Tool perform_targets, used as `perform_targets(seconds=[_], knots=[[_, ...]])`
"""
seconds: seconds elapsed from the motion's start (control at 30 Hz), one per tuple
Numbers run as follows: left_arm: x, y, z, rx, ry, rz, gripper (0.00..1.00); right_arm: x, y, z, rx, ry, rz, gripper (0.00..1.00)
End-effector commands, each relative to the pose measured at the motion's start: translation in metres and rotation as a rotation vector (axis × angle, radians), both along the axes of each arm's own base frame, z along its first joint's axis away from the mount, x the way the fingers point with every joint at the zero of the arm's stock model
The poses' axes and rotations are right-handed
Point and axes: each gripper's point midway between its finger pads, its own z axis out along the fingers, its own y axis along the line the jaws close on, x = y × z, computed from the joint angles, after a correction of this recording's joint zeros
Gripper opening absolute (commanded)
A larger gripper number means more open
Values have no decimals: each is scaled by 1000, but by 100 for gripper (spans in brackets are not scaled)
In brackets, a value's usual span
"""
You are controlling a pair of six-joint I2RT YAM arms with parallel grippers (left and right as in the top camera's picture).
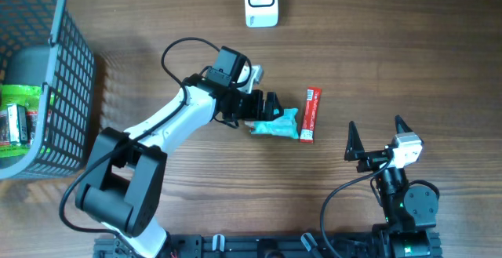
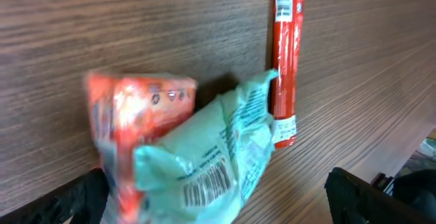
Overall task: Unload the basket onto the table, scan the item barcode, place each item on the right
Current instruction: 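Carry the mint-green pouch out and drop it beside the red stick, then reach the left gripper into the basket and grasp the green snack bag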
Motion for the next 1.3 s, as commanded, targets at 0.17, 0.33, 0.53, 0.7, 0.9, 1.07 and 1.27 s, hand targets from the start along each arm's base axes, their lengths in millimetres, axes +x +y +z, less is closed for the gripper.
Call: perform_targets(seconds=[0.17,0.33,0.53,0.7,0.9,1.07,1.27], knots=[[44,37,123,-9,-248,146,100,0,-2,0,-9,-4,-10,100],[62,114,212,134,-443,374,100,0,-2,0,-9,-4,-10,100],[66,258,302,332,-629,791,100,0,-2,0,-10,-4,-10,100],[36,405,311,521,-613,1188,100,0,-2,0,-9,-4,-10,100],[-12,517,268,643,-402,1452,100,0,-2,0,-9,-4,-10,100],[-28,558,203,730,-175,1392,100,0,-2,0,-9,-4,-10,100],[-31,574,121,746,70,1248,100,0,-2,0,-9,-4,-10,100]])
